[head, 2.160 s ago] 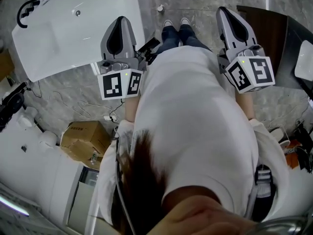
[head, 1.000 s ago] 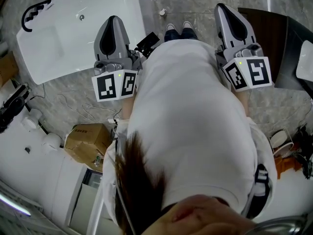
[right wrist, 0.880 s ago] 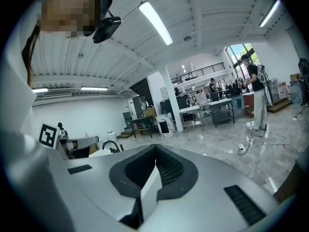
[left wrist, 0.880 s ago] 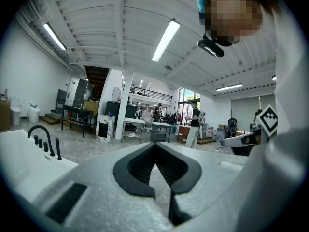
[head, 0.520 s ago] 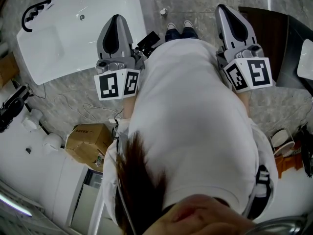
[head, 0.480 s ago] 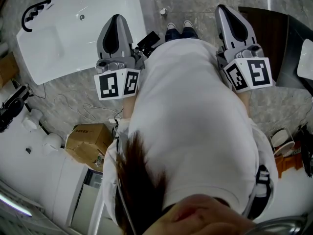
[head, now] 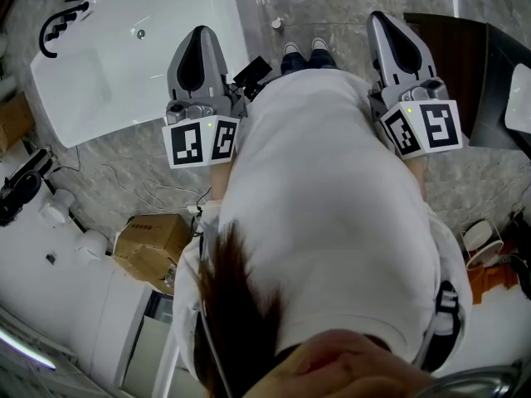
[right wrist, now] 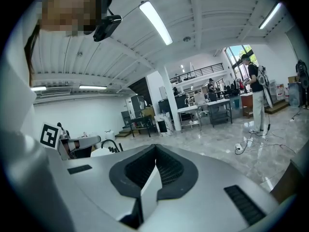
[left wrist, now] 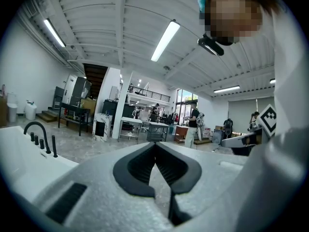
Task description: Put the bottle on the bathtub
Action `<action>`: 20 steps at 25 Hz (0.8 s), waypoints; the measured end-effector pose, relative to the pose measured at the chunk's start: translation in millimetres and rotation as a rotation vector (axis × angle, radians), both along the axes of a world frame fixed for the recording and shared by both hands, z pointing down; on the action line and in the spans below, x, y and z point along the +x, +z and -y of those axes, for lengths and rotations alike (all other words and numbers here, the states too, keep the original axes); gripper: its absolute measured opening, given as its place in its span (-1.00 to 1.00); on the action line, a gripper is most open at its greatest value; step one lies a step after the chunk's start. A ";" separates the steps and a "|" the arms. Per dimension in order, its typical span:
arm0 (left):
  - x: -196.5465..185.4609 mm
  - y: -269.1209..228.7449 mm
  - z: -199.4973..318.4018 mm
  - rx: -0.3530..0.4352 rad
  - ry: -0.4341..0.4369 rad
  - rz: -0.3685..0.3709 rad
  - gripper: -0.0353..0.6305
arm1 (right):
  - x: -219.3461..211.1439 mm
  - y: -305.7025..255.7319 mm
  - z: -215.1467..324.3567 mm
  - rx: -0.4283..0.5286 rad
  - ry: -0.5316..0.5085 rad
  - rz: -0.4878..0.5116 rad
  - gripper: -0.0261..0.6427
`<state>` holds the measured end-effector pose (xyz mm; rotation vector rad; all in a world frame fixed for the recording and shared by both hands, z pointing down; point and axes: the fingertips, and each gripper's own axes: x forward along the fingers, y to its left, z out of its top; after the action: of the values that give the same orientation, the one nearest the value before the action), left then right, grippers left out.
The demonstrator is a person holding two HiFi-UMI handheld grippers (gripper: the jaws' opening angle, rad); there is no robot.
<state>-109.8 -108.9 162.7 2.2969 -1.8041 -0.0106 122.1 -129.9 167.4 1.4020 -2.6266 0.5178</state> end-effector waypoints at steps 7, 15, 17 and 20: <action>2.8 -3.1 2.1 -0.001 0.010 -0.003 -0.85 | 4.5 -3.0 0.7 0.001 0.020 0.004 -0.89; 1.9 -3.4 0.8 0.000 0.004 0.001 -0.85 | 4.7 -2.2 0.4 0.007 0.012 0.002 -0.89; 1.9 -3.7 0.4 0.000 0.002 0.002 -0.85 | 5.0 -2.5 -0.1 0.008 0.012 0.002 -0.89; 2.8 -3.9 -0.1 0.002 0.002 0.002 -0.85 | 6.7 -2.6 -0.8 0.009 0.016 0.002 -0.89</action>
<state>-107.0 -108.8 158.8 2.3007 -1.8031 -0.0096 128.7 -129.2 164.8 1.4266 -2.6253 0.5103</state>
